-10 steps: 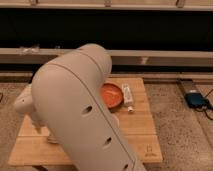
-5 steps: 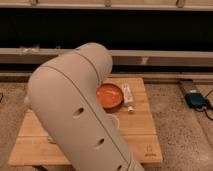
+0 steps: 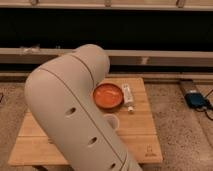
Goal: Place the white sponge in the ceramic bowl
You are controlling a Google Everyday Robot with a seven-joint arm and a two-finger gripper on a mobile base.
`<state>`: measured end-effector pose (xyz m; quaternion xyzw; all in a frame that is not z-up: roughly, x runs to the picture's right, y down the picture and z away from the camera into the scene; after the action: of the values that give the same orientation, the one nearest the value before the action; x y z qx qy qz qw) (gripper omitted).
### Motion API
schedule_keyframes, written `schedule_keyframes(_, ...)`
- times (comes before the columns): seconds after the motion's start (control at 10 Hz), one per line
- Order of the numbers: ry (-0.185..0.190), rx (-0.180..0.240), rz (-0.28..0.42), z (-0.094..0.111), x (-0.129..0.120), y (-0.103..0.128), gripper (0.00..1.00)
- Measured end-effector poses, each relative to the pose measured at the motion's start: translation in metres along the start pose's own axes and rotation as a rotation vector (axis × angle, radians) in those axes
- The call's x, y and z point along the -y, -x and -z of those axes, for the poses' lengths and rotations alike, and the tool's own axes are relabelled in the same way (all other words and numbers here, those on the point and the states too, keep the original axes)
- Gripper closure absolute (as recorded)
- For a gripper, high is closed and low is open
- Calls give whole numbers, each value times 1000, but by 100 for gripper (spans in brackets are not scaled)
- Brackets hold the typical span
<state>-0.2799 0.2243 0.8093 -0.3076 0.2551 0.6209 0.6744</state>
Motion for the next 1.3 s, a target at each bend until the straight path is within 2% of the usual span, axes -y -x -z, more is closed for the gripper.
schedule_keyframes(0.2, -6, -22, -6, -6, 3, 0, 36)
schedule_keyframes(0.3, -7, -30, -10, -8, 4, 1, 42)
schedule_keyframes(0.5, -4, -47, -28, -10, 7, 0, 65)
schedule_keyframes(0.6, 1, -53, -38, -9, 9, 0, 73)
schedule_keyframes(0.8, 26, -54, -54, 0, 14, 1, 92)
schedule_keyframes(0.9, 57, -39, -60, 15, 17, 2, 99)
schedule_keyframes(1.2, 124, 9, -71, 68, 28, 10, 100)
schedule_keyframes(1.3, 140, 31, -71, 93, 39, 17, 100)
